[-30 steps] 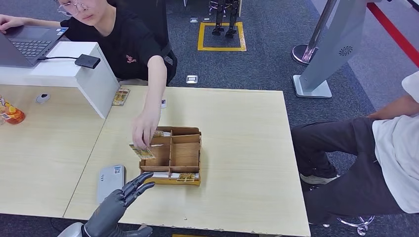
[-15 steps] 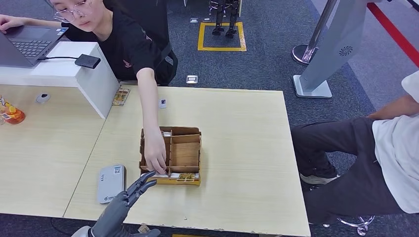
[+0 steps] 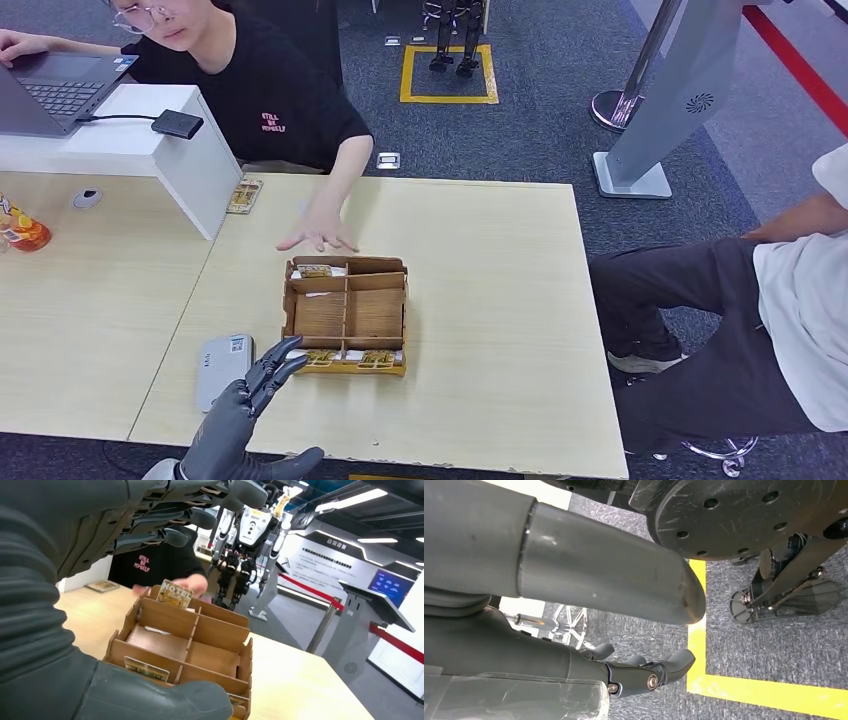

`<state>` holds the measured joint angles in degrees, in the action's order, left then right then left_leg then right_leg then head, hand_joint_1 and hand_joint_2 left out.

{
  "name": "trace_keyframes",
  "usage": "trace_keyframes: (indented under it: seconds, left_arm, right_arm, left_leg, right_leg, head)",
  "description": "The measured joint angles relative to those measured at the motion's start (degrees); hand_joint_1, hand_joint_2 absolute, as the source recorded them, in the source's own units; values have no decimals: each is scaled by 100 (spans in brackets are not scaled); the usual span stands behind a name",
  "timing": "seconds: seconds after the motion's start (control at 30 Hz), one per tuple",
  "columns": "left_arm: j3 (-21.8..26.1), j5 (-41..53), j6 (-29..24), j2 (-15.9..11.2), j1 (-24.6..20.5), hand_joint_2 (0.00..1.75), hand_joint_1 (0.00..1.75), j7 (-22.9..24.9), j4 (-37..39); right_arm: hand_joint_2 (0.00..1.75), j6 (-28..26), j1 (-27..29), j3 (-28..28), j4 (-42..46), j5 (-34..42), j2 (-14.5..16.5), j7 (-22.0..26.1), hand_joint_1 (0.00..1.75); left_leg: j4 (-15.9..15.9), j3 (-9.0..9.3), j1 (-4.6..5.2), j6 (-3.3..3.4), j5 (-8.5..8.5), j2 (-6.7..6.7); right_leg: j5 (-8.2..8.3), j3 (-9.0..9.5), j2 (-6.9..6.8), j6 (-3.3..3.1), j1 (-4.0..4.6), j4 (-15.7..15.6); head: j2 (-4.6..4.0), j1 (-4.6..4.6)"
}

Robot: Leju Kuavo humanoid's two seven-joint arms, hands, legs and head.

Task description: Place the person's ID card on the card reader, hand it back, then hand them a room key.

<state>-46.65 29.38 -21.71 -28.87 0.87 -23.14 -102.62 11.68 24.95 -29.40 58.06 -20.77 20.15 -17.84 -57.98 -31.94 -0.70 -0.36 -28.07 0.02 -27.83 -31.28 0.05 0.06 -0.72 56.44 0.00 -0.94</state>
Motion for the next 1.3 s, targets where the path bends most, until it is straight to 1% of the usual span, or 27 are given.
trace_keyframes:
  seconds: [0.2, 0.3, 0.37, 0.47, 0.6, 0.77, 0.93, 1.13, 1.3]
  left_arm:
    - [-145, 462, -439, -11, -62, 175, 8, 235, 74]
    - [-188, 760, -603, -28, -90, 175, 16, 377, 118]
    - [-202, 1136, -769, -48, -107, 175, 19, 556, 148]
    - [-223, 1719, -1000, -95, -143, 175, 17, 836, 225]
    - [-258, 1969, -1092, -143, -197, 175, 17, 985, 356]
    - [-313, 2067, -1121, -200, -232, 175, 18, 1087, 451]
    - [-385, 2136, -1021, -355, -312, 175, 21, 1186, 499]
    - [-515, 1854, -477, -670, -485, 175, 35, 1164, 503]
    - [-581, 1721, -298, -858, -590, 175, 47, 1116, 503]
  right_arm:
    - [0, 9, 58, 64, 68, 69, 0, -49, 0]
    - [0, 18, 68, 67, 86, 69, 0, -49, 0]
    - [0, 24, 72, 66, 89, 66, 0, -47, 0]
    - [0, 27, 72, 66, 89, 45, 0, -39, 0]
    - [0, 53, 66, 62, 84, -24, 0, -8, 0]
    - [0, 101, 50, 36, 75, -112, 0, 42, 0]
    - [0, 146, 11, -40, 45, -268, 0, 116, 0]
    - [0, 234, -88, -185, -39, -525, 0, 240, 0]
    - [0, 278, -142, -279, -108, -615, 0, 282, 0]
  left_leg:
    - [0, 0, 0, 0, 0, 0]
    - [0, 0, 0, 0, 0, 0]
    - [0, 0, 0, 0, 0, 0]
    - [0, 0, 0, 0, 0, 0]
    - [0, 0, 0, 0, 0, 0]
    - [0, 0, 0, 0, 0, 0]
    - [0, 0, -1, 0, 0, 0]
    - [1, 1, -2, -1, 1, 0]
    - [1, 0, -2, -1, 1, 0]
  right_leg:
    - [0, -1, 0, 0, 0, 0]
    - [0, 0, 0, 0, 0, 0]
    - [0, 0, 0, 0, 0, 0]
    - [0, 0, 0, 0, 0, 0]
    - [0, 0, 0, 0, 0, 0]
    - [0, 0, 0, 0, 0, 0]
    - [0, 0, 0, 0, 0, 0]
    - [0, 0, 0, -1, 1, 1]
    - [0, 0, 0, -1, 1, 1]
  head:
    - [0, 0]
    - [0, 1]
    - [0, 1]
    - [0, -1]
    - [0, 1]
    - [0, 0]
    - [0, 0]
    - [0, 0]
    - [0, 0]
